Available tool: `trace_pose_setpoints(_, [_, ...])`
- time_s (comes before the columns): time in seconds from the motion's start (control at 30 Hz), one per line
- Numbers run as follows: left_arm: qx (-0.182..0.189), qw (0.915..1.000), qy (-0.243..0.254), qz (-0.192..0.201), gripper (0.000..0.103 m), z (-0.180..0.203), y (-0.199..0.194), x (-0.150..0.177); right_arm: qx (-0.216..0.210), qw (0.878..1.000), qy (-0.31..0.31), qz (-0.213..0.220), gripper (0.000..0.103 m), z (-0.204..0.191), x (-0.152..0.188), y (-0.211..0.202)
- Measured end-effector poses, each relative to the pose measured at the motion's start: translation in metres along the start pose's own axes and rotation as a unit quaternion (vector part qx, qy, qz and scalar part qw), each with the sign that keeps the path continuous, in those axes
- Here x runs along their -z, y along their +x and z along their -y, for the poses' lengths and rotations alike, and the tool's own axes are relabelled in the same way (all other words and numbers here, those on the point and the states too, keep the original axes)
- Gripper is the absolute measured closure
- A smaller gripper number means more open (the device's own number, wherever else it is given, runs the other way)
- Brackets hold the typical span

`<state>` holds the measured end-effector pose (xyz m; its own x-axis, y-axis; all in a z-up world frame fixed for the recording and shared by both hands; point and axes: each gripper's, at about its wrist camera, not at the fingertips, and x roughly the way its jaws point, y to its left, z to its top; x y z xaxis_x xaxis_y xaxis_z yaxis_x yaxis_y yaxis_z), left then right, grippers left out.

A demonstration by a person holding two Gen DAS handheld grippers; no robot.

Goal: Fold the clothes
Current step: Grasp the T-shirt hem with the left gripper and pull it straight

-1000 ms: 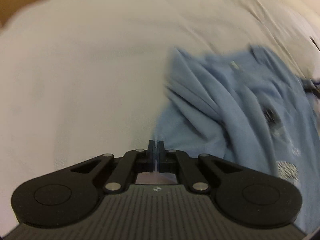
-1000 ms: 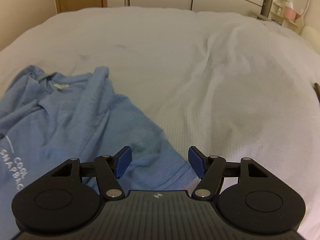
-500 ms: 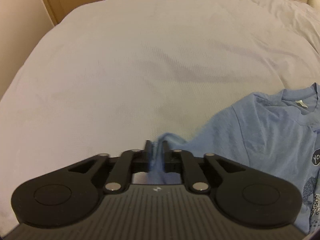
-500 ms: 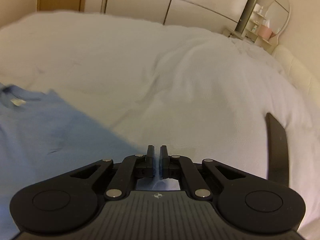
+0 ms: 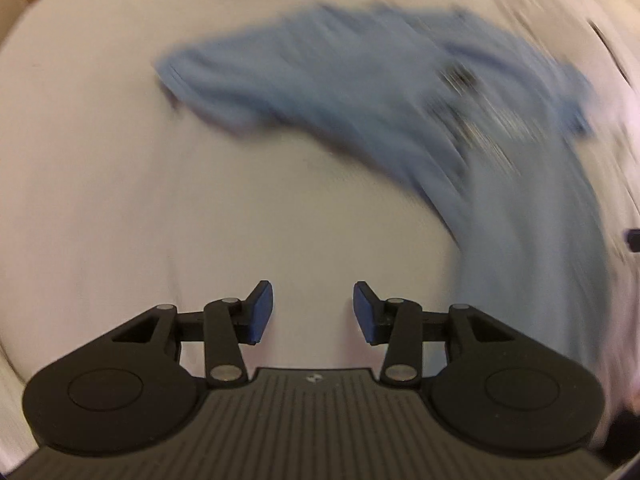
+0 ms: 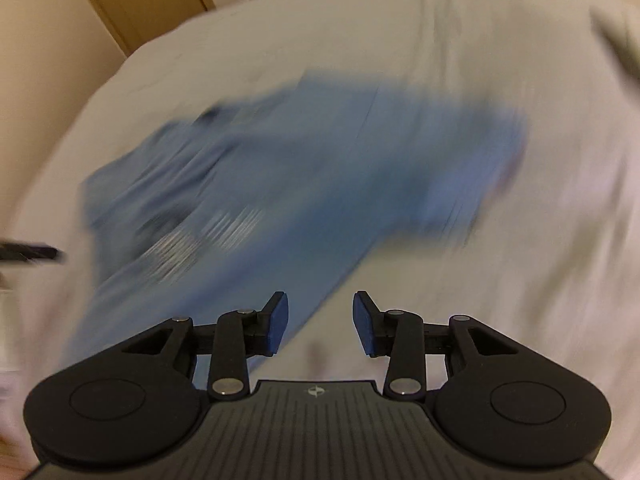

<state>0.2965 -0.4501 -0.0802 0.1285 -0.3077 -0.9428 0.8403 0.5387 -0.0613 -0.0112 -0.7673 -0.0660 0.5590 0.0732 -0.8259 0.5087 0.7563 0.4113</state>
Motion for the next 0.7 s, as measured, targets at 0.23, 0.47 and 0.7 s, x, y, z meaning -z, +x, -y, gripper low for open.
trace_pose_setpoints(0.23, [0.075, 0.9969, 0.005, -0.023, 0.064, 0.035, 0.005, 0.048, -0.086, 0.993, 0.049, -0.072, 0.062, -0.064, 0.089, 0.017])
trace_pose_setpoints(0.47, [0.094, 0.9951, 0.029, -0.004, 0.064, 0.034, -0.021, 0.063, -0.105, 0.979, 0.169, -0.050, 0.099, -0.061, 0.098, 0.034])
trace_pose_setpoints(0.7, [0.090, 0.9930, 0.075, 0.015, 0.064, 0.042, -0.034, 0.068, 0.042, 0.996, 0.074, 0.008, 0.099, -0.065, 0.083, -0.088])
